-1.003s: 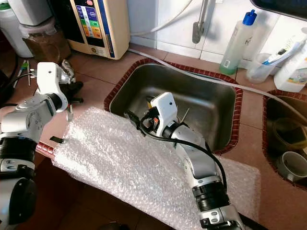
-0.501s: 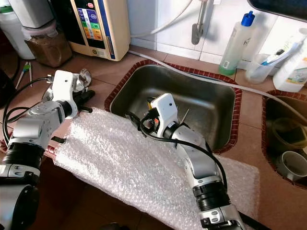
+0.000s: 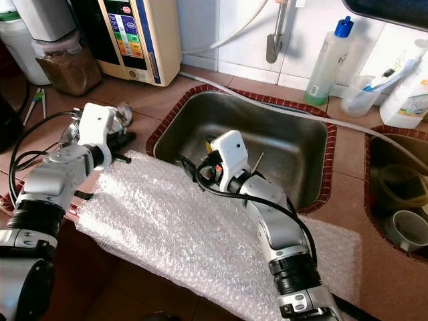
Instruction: Kitchen organization
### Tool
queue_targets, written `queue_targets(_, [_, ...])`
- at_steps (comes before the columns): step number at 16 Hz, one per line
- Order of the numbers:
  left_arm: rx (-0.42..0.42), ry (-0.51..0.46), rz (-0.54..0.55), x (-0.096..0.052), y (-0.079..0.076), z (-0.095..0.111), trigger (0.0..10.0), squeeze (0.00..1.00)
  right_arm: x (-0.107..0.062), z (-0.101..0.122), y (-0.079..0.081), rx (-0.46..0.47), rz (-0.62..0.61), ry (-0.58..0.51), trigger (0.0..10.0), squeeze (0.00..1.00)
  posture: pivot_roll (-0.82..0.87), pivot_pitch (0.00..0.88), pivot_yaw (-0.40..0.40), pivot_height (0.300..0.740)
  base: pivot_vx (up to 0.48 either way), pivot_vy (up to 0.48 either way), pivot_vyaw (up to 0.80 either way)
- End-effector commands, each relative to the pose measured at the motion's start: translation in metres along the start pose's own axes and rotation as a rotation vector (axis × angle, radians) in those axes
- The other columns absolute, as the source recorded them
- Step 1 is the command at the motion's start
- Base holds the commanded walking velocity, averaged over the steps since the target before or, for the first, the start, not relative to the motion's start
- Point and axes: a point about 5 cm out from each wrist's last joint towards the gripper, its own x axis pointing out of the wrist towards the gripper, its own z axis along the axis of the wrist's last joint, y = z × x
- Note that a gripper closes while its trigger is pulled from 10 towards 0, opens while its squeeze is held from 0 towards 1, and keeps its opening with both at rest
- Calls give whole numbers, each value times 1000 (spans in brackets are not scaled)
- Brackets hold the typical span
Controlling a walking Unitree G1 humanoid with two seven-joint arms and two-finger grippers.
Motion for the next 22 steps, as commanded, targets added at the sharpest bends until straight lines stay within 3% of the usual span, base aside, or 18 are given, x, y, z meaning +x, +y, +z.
queue_targets(1, [-59,130,-35,2,-7,-36,10000,0,0,-5,1,9,5,25,10000,0,-26,105,45,740,0,0,0])
queue_targets(2, [-62,124,-5,2,-3,-36,10000,902,0,-5,1,8,5,25,10000,0,-24,105,43,740,0,0,0])
queue_targets(3, [-67,122,9,2,-1,-36,10000,1000,0,-5,1,7,5,25,10000,0,-25,106,43,740,0,0,0])
queue_targets(7, [-53,136,45,1,5,-37,10000,1000,0,-5,0,3,-2,27,10000,0,-25,105,44,740,0,0,0])
queue_targets(8, [-54,140,49,1,6,-38,10000,659,0,-5,0,2,-4,27,10000,0,-26,105,45,740,0,0,0])
queue_targets(9, [-60,146,63,0,10,-38,10000,0,-1,-5,0,4,-6,27,10000,0,-26,105,46,740,0,0,0])
queue_targets(10, [-59,146,65,0,10,-38,10000,0,-1,-5,0,3,-7,27,10000,0,-26,105,45,740,0,0,0])
queue_targets(11, [-58,145,72,-1,12,-37,3412,0,-1,-5,0,3,-6,27,10000,0,-25,105,45,740,0,0,0])
queue_targets(12, [-58,144,76,-1,13,-37,2667,0,-1,-5,0,4,-6,27,10000,0,-25,106,45,740,0,0,0])
queue_targets(13, [-66,127,89,-2,15,-35,0,0,-1,-5,0,4,-7,27,10000,0,-24,105,44,740,0,0,0])
queue_targets(22, [-62,8,232,-4,33,-16,0,0,-1,-5,-3,1,-15,26,10000,0,-23,102,45,740,0,0,0])
